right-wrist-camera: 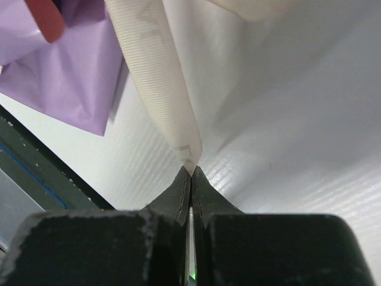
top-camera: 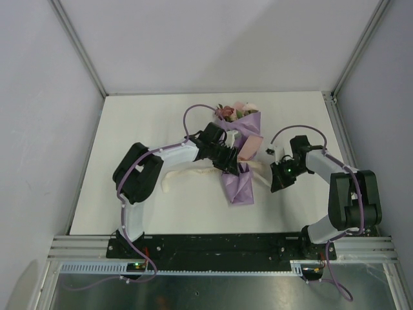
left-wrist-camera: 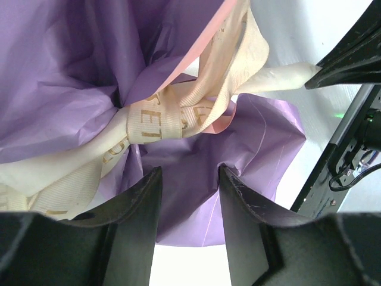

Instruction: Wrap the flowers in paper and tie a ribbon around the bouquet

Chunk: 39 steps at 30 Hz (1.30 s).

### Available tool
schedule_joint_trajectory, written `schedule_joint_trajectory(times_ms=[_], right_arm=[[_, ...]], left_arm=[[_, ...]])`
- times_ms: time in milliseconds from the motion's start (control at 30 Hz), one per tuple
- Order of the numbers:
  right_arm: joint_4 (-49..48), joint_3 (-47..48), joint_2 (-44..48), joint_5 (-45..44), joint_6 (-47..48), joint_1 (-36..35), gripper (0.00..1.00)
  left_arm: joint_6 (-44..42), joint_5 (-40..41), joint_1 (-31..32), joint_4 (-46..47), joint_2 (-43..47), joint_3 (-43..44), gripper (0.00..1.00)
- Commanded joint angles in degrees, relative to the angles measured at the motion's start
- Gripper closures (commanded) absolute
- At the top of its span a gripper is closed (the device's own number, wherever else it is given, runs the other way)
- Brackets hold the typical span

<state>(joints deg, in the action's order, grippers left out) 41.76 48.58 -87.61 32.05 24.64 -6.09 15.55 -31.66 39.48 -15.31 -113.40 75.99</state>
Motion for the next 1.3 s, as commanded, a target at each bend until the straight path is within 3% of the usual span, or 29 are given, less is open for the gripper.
schedule_joint_trajectory(times_ms=[0,367,567,733,1000,1267], right_arm=[[3.0,0.5,2.2,-1.1,4.8,2.7,1.0],[3.9,-1.0,1.5,-1.1,7.3,2.5,1.0],[8.1,0.1,6.4,1.5,10.6,3.5,0.66],[10.3,2.2,12.0,4.6,14.2,5.4,0.49],[-2.0,4.7,8.2,3.9,13.5,2.5,0.4],[-16.0,6.6,-0.8,2.8,18.5,-1.4,0.35]], left_arm=[[-0.4,1.9,-0.1,-0.6,-0.2,2.1,0.52],[-2.4,1.7,-0.2,-1.0,1.3,2.6,0.51],[-6.9,-3.0,-1.7,-1.0,11.8,-0.2,0.42],[-15.1,-3.9,-8.1,-1.0,20.4,-6.2,0.34],[-29.5,-4.5,-11.1,-1.7,21.5,-11.0,0.31],[-31.6,-5.3,-11.0,-1.7,17.2,-9.5,0.32]])
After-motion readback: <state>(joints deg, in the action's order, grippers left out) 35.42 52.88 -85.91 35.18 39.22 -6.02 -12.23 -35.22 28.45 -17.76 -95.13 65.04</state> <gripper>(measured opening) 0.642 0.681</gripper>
